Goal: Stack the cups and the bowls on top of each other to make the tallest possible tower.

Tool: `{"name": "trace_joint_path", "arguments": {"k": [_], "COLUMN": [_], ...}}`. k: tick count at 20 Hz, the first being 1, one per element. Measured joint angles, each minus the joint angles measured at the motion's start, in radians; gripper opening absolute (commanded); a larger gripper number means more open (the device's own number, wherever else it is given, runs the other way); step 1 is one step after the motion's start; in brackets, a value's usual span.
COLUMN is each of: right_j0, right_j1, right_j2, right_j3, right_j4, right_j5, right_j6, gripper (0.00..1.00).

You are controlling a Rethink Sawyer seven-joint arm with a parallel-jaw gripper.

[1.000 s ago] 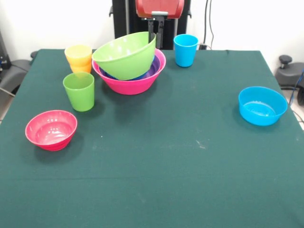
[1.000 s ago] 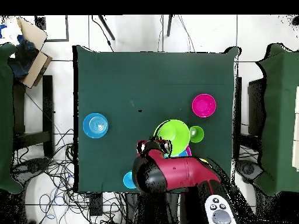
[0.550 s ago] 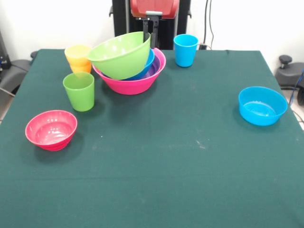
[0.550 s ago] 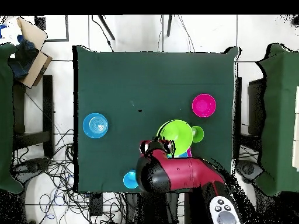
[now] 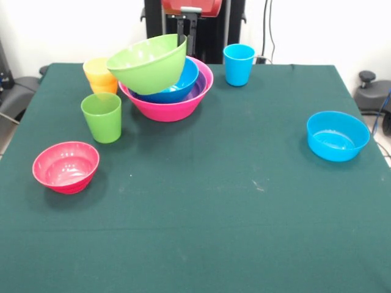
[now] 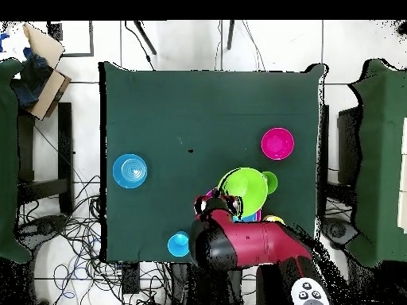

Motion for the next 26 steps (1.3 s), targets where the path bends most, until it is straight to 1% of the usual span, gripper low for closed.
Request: {"name": "trace_joint_path", "arguments": {"k": [6, 13, 20, 23, 26], "right_j0": [0.009, 0.044, 0.05, 0.052, 0.063], "right_j1": [-0.005, -0.005, -0.004, 0.005, 0.027], "right_j2": [-0.007, -0.048, -0.062, -0.073, -0.102], "right_j3": [0.012, 0.016, 0.018, 0.018, 0.02], "right_j4": [-0.024, -0.042, -0.055, -0.063, -0.07], "right_j5": [-0.019, -0.082, -0.102, -0.119, -0.162], "right_j6": [0.0, 0.0, 0.0, 0.0, 0.0], "gripper": [0.0, 0.0, 0.0, 0.0, 0.0]}}
